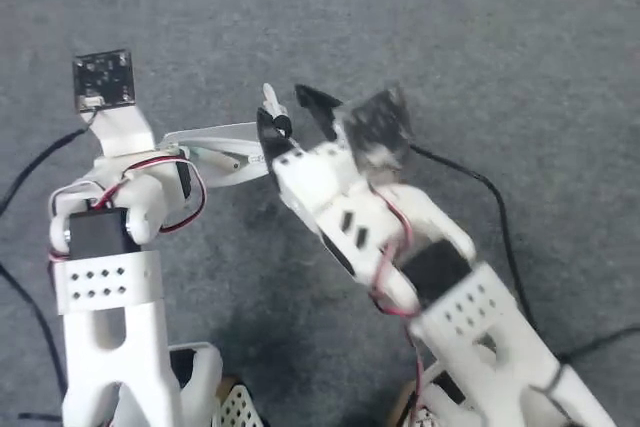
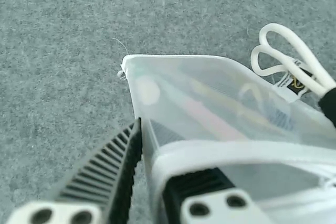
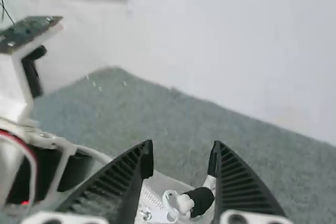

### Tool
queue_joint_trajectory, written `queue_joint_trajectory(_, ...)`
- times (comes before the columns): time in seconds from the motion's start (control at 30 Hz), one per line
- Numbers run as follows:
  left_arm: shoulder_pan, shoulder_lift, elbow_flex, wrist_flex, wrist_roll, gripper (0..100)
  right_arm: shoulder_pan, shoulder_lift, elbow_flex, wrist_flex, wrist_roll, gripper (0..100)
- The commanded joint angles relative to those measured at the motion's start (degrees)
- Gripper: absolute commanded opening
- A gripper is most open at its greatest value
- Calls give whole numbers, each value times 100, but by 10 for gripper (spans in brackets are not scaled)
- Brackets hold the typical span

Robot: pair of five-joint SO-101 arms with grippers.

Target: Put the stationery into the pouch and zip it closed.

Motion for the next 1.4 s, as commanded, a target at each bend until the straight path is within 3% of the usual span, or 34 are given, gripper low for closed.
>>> queue_joint_trajectory(0.0, 79, 44, -48, -97, -44, 12, -48, 1068, -1275, 426, -79, 126)
queue_joint_trajectory(0.17, 79, 44, -48, -97, -44, 12, -75, 1842, -2180, 919, -88, 11)
queue_joint_trajectory(0.47, 53, 44, -48, -97, -44, 12, -136, 3134, -3341, 2932, -53, 7)
queue_joint_trajectory(0.77, 44, 44, -48, -97, -44, 12, 980, 3222, -4026, 5393, -35, 9)
queue_joint_trajectory(0.93, 44, 44, -48, -97, -35, 12, 1103, 3204, -4035, 6360, 396, 8)
queue_joint_trajectory(1.17, 44, 44, -48, -97, -35, 12, 1086, 2703, -4035, 6545, 607, 8)
queue_joint_trajectory(1.37, 44, 44, -48, -97, -35, 12, 488, 1604, -3648, 6527, 571, 13)
